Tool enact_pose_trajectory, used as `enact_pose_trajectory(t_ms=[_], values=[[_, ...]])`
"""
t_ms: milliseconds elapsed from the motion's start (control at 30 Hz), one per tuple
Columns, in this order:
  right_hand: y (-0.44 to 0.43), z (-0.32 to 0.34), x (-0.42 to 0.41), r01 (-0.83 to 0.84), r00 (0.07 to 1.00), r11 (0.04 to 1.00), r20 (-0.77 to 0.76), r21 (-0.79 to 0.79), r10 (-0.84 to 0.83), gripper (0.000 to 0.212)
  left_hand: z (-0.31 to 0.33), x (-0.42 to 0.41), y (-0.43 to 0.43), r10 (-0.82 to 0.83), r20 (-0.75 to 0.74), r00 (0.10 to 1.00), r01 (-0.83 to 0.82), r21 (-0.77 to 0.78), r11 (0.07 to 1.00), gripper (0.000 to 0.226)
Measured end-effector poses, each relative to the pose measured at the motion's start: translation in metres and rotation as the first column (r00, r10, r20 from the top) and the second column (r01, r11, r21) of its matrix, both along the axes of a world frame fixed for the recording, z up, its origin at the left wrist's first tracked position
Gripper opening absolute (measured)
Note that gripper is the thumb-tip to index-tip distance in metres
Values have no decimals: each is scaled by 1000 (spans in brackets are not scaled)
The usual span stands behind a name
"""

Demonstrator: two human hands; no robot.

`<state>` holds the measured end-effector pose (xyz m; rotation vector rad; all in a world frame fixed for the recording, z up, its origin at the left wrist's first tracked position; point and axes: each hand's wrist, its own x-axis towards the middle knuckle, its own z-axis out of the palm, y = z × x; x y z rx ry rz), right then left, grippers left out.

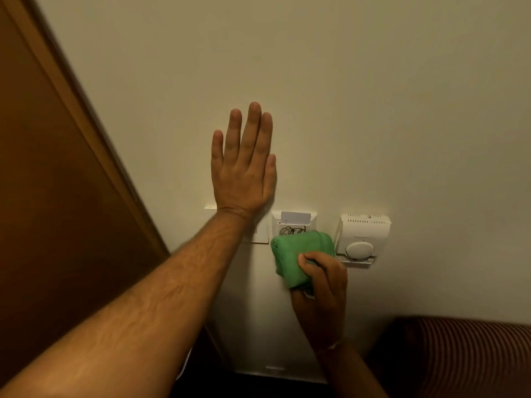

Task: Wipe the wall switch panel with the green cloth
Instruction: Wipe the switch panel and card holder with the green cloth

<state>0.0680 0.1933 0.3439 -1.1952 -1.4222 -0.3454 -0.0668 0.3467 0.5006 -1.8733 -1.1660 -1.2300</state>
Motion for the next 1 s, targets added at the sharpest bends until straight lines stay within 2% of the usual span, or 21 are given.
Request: enact_pose_trajectory(t_ms=[67, 167, 333, 467, 567, 700, 767, 867, 1000], values=[[11, -5, 0, 23, 1000, 1000, 14, 21, -23, 49, -5, 1, 8, 2, -21, 1000, -1, 26, 1000, 71], [22, -18, 0, 65, 997, 998, 50, 12, -65, 42, -9, 0, 12, -13, -48, 999, 16, 55, 998, 69], [28, -32, -5, 117, 992, 993, 44, 23, -118, 43, -13, 0, 20, -54, -41, 998, 59, 125, 990, 70], [36, -28, -19, 99, 995, 993, -16, 61, -98, 27, -12, 0, 25, -67, -30, 997, 71, 164, 984, 70], [42, -23, -40, 45, 999, 999, 10, 29, -45, 14, -13, 1, 24, -60, -13, 998, 61, 150, 987, 69], [47, -21, -48, 5, 997, 1000, 80, -31, -3, 25, -12, 2, 21, -27, -1, 1000, 27, 128, 991, 66], [40, -22, -37, 18, 999, 1000, 37, -11, -18, 30, -12, 2, 19, -10, 5, 1000, 10, 123, 992, 60], [27, -24, -9, 125, 991, 992, -54, 8, -125, 31, -11, 3, 17, 9, 9, 1000, -10, 122, 993, 58], [26, -19, -4, 176, 980, 984, -89, -22, -177, 31, -12, 2, 17, 20, 12, 1000, -22, 125, 992, 58]])
